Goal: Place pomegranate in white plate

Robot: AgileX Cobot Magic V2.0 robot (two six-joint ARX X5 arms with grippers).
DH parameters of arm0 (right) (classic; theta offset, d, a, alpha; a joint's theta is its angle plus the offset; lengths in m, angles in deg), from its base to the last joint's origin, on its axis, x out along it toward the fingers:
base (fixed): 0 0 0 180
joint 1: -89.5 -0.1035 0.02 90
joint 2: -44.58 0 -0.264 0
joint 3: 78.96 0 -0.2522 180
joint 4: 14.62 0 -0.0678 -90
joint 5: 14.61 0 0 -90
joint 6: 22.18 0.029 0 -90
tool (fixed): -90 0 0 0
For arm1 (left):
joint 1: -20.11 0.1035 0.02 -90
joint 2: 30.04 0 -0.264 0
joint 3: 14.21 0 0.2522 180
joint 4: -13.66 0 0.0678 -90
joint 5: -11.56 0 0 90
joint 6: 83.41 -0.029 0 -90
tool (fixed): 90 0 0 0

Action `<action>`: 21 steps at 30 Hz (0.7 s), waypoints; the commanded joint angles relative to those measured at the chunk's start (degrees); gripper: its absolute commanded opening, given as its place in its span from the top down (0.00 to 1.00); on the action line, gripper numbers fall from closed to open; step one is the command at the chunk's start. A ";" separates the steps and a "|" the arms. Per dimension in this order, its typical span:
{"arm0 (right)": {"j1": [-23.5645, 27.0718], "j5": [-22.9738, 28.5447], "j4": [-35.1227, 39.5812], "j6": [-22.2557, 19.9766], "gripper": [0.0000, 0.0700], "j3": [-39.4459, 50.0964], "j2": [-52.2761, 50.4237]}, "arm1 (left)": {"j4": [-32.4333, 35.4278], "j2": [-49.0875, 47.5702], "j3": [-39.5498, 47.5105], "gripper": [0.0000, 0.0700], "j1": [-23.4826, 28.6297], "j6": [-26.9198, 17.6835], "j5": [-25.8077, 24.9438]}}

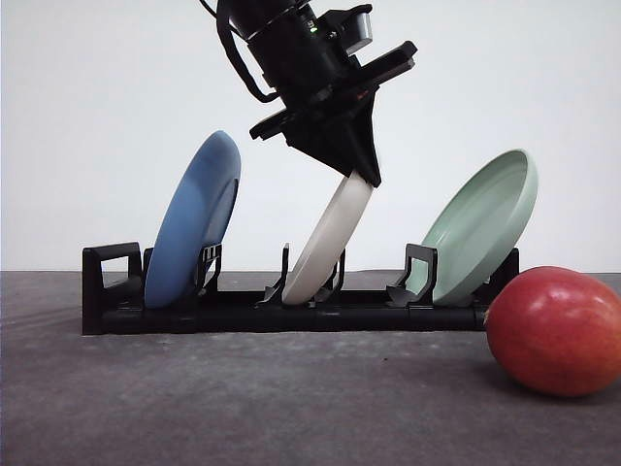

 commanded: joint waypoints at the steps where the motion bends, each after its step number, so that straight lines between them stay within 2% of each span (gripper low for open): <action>1: 0.07 -0.07 0.37 0.59 0.14 -0.92 0.22 | 0.52 -1.55 -1.70 1.00 -1.06 0.04 -0.28; 10: 0.07 -0.07 0.37 0.59 0.14 -0.92 0.22 | -2.56 -11.67 -1.70 1.00 -3.83 -0.07 -0.52; 19: 0.07 -0.11 0.37 0.63 0.14 -0.92 0.22 | -13.48 -23.00 -1.70 1.00 -10.85 0.35 -0.06; 21: 0.07 -0.11 0.37 0.63 0.14 -0.92 0.22 | -16.88 -24.60 -1.70 1.00 -13.56 0.69 2.11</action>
